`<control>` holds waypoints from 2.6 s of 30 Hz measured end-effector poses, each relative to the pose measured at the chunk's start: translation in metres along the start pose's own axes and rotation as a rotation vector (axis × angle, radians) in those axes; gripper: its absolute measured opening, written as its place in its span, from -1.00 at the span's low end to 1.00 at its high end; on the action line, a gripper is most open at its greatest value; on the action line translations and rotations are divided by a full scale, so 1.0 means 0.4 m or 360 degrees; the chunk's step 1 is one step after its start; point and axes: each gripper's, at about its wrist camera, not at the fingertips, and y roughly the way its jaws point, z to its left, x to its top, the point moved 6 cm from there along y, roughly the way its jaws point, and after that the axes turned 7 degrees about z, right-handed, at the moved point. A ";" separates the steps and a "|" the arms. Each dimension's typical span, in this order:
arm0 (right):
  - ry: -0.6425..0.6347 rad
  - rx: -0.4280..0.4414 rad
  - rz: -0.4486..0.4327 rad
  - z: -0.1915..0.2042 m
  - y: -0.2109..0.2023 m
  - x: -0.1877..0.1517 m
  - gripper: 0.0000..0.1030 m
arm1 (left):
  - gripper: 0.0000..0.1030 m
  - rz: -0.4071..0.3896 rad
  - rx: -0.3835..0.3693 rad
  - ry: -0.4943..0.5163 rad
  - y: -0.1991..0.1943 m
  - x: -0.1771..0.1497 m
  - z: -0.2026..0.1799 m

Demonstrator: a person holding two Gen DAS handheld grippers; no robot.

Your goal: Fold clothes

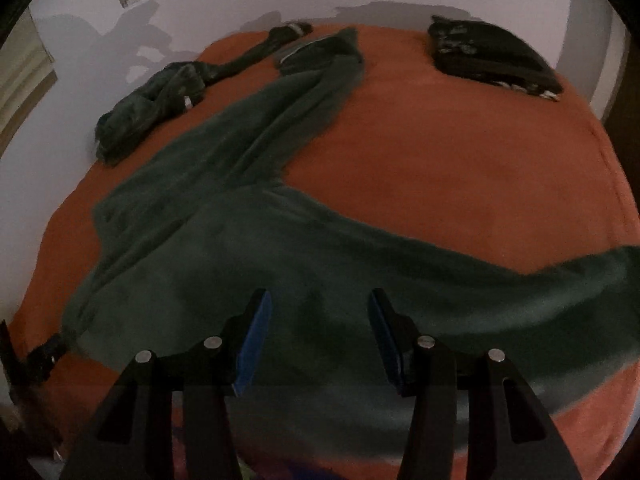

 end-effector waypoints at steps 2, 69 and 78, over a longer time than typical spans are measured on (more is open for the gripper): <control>0.0035 -0.0001 0.0051 0.018 0.040 0.017 -0.04 | -0.72 -0.0034 0.0008 0.0109 0.009 -0.001 -0.024; -0.2338 -0.0592 -0.0337 1.007 0.200 -0.547 -0.77 | -0.85 -0.0053 0.0106 0.0121 0.316 0.542 0.162; -0.1888 -0.0266 -0.0635 0.985 -0.017 -0.415 -0.80 | -0.81 0.0092 0.0252 0.0374 0.362 0.617 0.173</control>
